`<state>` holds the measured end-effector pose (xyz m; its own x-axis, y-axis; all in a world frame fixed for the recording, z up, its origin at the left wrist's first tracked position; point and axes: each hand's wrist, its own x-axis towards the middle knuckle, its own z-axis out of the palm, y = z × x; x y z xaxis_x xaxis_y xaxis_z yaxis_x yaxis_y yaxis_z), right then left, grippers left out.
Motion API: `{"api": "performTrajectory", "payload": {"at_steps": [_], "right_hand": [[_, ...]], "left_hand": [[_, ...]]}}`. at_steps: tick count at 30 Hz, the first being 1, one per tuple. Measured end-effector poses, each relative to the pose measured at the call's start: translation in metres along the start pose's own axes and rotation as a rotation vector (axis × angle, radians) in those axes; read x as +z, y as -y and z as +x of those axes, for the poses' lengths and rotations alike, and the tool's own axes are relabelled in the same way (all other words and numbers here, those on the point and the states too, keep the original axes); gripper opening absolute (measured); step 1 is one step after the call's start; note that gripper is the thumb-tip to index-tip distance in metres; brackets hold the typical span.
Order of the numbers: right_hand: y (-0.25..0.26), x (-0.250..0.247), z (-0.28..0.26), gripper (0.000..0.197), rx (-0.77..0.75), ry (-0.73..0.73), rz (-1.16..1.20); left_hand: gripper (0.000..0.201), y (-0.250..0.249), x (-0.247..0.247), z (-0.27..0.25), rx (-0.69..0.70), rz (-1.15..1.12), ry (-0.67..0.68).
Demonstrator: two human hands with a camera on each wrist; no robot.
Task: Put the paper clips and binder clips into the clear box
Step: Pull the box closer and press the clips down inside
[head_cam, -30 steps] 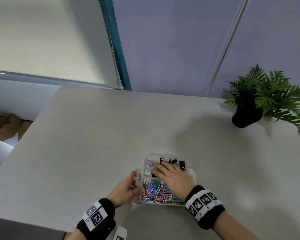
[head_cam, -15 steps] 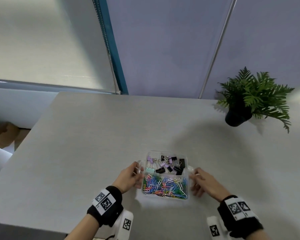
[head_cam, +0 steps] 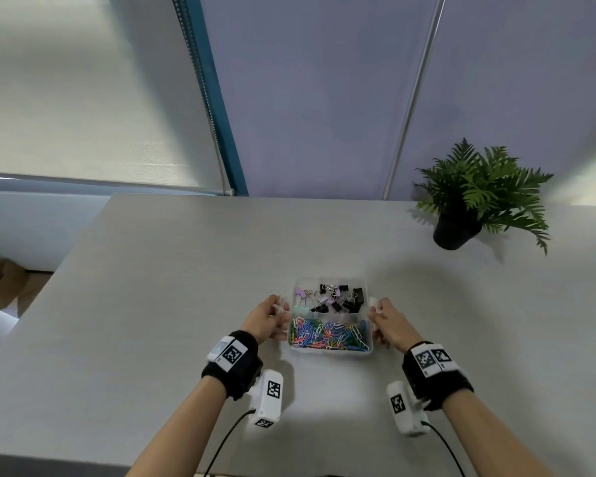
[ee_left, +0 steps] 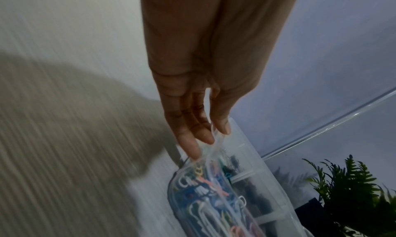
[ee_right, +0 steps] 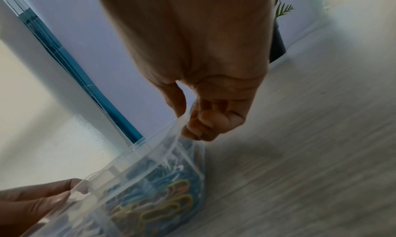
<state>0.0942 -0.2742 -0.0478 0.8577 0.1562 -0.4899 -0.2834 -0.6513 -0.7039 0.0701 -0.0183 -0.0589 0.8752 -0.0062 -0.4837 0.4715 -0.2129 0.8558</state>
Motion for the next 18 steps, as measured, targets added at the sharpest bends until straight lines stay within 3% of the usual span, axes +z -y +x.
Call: {"api": "performTrajectory", "payload": {"at_steps": [14, 16, 18], "right_hand": [[-0.001, 0.002, 0.002, 0.014, -0.019, -0.023, -0.028], [0.002, 0.004, 0.001, 0.014, -0.004, -0.058, -0.211], [0.009, 0.004, 0.003, 0.024, -0.109, -0.249, -0.560]], "left_hand": [[0.021, 0.003, -0.001, 0.005, -0.017, 0.011, 0.008], [0.021, 0.003, -0.001, 0.005, -0.017, 0.012, 0.019], [0.021, 0.002, -0.001, 0.006, -0.024, 0.003, 0.030]]}}
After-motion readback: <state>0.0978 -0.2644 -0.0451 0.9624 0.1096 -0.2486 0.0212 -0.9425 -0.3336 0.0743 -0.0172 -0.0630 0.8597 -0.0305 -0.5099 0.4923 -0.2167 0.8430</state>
